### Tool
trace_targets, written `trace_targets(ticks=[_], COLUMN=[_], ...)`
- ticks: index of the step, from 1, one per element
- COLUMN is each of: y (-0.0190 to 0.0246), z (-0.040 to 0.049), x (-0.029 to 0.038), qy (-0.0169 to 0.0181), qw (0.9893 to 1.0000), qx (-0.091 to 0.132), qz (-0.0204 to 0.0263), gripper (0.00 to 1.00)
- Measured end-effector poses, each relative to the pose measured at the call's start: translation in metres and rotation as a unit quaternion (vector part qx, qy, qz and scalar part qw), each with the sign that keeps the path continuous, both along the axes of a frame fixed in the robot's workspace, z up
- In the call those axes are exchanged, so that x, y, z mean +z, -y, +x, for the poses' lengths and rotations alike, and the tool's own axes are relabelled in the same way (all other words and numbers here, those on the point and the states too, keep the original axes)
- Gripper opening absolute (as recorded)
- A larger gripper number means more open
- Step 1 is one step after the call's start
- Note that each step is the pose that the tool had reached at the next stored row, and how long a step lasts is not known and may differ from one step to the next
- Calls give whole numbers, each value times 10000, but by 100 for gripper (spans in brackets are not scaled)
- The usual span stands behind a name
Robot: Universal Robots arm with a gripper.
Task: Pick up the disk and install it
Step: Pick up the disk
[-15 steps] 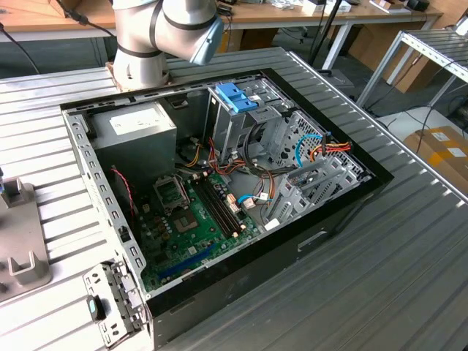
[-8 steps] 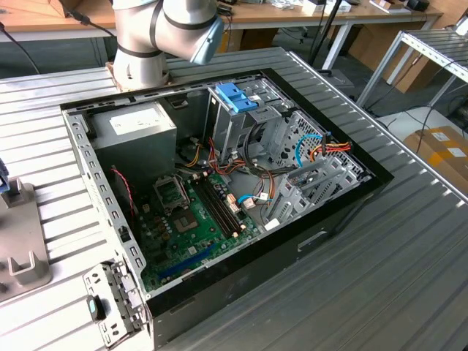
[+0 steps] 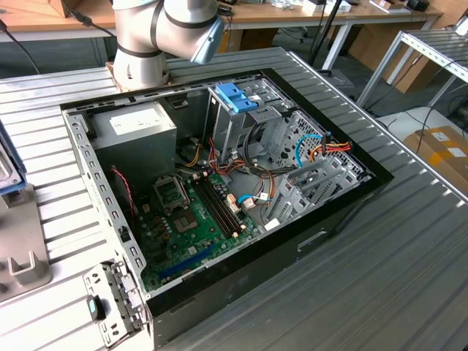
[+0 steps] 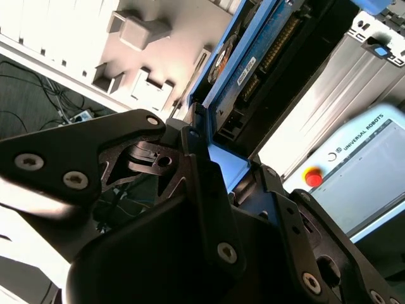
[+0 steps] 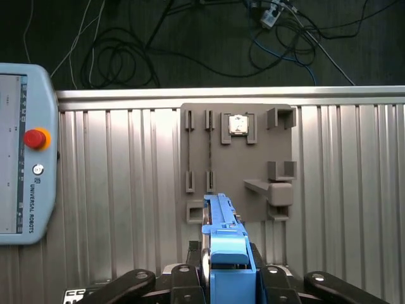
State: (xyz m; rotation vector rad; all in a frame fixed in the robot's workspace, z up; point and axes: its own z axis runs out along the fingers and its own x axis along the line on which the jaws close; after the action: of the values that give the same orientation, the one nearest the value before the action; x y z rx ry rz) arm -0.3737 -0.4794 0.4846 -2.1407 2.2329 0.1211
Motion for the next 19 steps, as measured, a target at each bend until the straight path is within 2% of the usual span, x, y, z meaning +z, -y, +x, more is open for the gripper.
trace_targets(ticks=[19], y=[27], z=[184], x=[-21], qy=[0], qw=[10000], qx=[0], qz=[0], gripper=[37])
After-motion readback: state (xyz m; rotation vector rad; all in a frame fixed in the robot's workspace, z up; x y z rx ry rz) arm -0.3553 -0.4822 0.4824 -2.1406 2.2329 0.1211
